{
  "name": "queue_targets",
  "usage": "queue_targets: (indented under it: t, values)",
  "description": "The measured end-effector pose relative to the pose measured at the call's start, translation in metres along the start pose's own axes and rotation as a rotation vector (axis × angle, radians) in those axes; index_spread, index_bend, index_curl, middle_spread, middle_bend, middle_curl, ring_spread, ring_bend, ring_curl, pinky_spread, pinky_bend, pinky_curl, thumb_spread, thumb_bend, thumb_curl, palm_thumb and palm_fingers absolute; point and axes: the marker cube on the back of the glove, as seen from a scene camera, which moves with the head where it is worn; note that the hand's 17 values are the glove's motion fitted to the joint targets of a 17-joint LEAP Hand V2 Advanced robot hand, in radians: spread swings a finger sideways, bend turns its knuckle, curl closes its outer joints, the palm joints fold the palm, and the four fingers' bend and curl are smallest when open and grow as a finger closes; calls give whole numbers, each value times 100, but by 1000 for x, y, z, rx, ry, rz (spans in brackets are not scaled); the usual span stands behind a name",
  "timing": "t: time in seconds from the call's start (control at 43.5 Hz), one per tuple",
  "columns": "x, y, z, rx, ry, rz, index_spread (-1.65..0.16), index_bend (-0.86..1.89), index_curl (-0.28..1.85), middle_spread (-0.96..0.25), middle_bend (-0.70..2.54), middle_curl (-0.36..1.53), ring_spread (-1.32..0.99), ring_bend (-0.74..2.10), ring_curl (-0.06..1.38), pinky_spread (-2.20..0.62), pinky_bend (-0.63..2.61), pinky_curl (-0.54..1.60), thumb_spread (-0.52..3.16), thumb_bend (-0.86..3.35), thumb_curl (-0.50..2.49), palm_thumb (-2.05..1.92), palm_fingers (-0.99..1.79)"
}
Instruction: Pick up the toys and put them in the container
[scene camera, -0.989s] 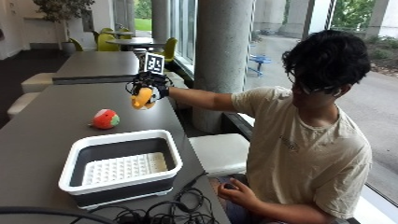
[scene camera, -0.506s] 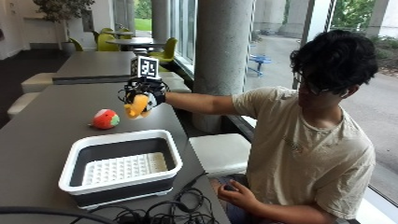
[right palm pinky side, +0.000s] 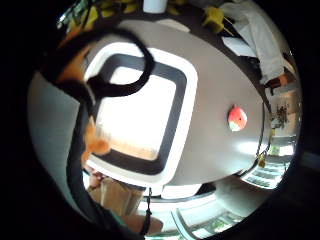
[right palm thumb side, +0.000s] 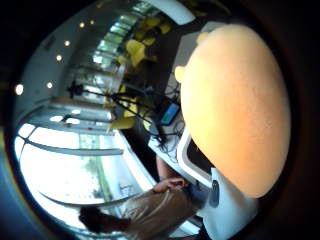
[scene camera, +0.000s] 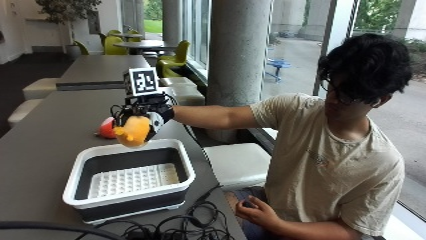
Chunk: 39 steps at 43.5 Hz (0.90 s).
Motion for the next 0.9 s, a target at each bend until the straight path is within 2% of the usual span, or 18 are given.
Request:
queue_targets:
  t: [0.046,0.138,0.207,0.483,0.644,0.759,0.897]
  values:
    - [4,1,5,-52,13,15,-38,64,41,-40,76,85,-54,112,79,-36,139,54,60,19,101,68,22]
    - [11,4,11,-81,31,17,-33,54,41,-28,54,78,-39,86,74,-23,135,55,83,11,94,50,-32]
    - [13,7,12,-68,34,4,-30,46,38,-20,36,70,-30,65,67,-15,130,50,93,6,88,44,-47]
    - [35,46,8,-53,95,22,-27,27,35,-4,12,54,-10,22,51,0,104,40,122,-3,64,20,-27]
    - [61,87,11,-82,146,41,-27,23,36,0,9,46,-4,15,45,2,95,37,131,-2,55,15,-21]
    - [92,120,14,-130,211,101,-27,22,37,1,9,41,-3,13,42,3,92,35,135,-2,51,12,-21]
    - [139,163,14,-111,275,189,-27,19,38,1,9,35,-1,11,38,3,90,35,139,-1,46,10,-25]
